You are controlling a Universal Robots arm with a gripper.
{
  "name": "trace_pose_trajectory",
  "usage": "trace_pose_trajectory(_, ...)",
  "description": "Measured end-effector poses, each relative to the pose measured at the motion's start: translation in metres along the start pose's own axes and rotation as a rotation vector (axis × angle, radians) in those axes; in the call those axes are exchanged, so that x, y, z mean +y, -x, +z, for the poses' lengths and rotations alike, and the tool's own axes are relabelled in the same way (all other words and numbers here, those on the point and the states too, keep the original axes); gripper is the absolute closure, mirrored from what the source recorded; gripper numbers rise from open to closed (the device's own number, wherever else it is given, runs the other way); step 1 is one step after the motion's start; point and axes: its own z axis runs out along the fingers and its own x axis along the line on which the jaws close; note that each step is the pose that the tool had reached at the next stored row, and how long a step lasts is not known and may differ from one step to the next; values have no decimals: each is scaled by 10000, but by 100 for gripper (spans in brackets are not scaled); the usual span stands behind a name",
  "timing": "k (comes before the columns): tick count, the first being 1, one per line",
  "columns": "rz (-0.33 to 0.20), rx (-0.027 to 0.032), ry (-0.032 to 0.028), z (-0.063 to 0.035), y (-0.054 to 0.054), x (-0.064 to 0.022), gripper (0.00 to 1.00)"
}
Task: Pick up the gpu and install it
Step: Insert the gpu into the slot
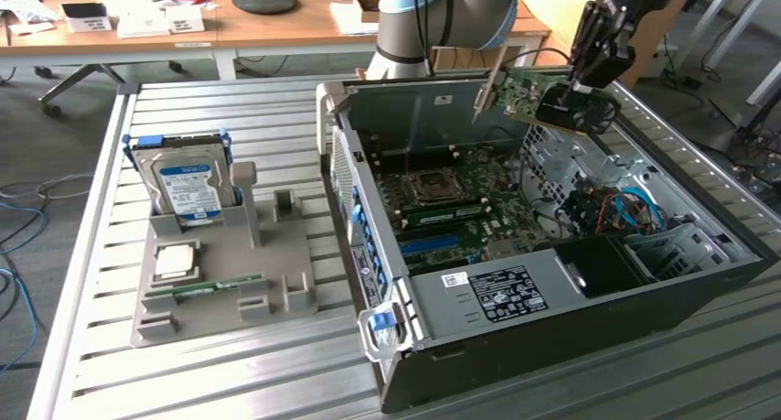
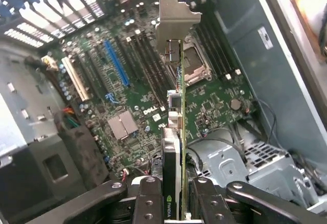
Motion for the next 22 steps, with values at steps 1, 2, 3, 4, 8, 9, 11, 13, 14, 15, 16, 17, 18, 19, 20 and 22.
trace_pose_trajectory(1, -154, 7, 4, 0, 0, 0, 73)
trace_pose_trajectory(2, -323, 15, 8, 1, 0, 0, 73)
trace_pose_trajectory(3, -479, 24, 11, 1, 0, 0, 73)
trace_pose_trajectory(4, -636, 31, 15, 1, 0, 0, 73)
trace_pose_trajectory(8, -1119, 55, 26, 1, 0, 0, 73)
trace_pose_trajectory(9, -1226, 61, 28, 1, 0, 0, 73)
trace_pose_trajectory(11, -1448, 71, 33, 1, 0, 0, 73)
trace_pose_trajectory(13, -1663, 82, 38, 1, 0, 0, 73)
trace_pose_trajectory(14, -1767, 87, 41, 1, 0, 0, 73)
trace_pose_trajectory(15, -1874, 92, 43, 2, 0, 0, 73)
trace_pose_trajectory(16, -1987, 97, 46, 2, 0, 0, 73)
trace_pose_trajectory(17, -2112, 103, 49, 2, 0, 0, 73)
trace_pose_trajectory(18, -2229, 109, 51, 2, 0, 0, 73)
trace_pose_trajectory(19, -2342, 115, 54, 2, 0, 0, 73)
trace_pose_trajectory(20, -2445, 121, 56, 2, 0, 0, 73)
trace_pose_trajectory(22, -2643, 130, 61, 2, 0, 0, 73)
